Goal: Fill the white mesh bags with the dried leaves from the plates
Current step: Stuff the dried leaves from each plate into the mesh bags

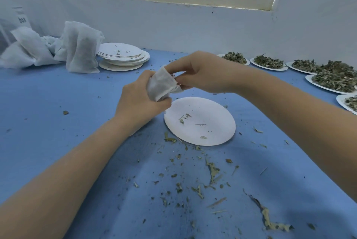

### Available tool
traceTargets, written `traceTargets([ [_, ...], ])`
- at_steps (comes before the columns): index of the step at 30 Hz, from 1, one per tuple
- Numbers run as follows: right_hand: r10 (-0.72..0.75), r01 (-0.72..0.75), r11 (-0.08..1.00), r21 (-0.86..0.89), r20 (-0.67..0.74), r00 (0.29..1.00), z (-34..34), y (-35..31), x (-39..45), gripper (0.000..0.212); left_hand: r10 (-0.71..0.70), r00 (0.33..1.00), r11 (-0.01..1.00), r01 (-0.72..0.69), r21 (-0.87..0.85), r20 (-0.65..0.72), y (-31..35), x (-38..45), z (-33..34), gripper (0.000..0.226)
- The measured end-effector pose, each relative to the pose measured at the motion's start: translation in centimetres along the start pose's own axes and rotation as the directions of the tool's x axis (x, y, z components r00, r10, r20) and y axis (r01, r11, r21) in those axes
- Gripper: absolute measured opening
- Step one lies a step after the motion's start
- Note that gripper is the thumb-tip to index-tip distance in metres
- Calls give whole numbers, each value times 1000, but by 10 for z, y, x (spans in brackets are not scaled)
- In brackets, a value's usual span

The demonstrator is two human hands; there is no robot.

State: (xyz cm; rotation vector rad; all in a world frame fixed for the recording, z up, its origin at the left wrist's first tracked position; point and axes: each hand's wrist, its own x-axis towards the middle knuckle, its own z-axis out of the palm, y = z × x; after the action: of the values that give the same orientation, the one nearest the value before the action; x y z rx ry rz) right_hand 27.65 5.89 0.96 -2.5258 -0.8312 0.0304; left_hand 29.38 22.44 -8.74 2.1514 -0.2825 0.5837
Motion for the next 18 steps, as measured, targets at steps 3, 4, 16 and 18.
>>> traceTargets([
  [3,4,-5,1000,-7,-167,986,2,0,5,21,4,1000,999,-4,-37,2,2,0,-1,39],
  [4,-7,2,1000,-23,-211,978,5,-1,8,18,6,1000,999,-6,-45,-3,3,0,-1,39],
  [16,90,-34,979,199,-282,955,11,18,-17,19,-26,1000,1000,27,3,-9,-6,1,-5,42],
  [18,287,-273,956,105,-165,944,23,30,-32,62,-49,999,999,49,-4,12,-9,-1,-5,46],
])
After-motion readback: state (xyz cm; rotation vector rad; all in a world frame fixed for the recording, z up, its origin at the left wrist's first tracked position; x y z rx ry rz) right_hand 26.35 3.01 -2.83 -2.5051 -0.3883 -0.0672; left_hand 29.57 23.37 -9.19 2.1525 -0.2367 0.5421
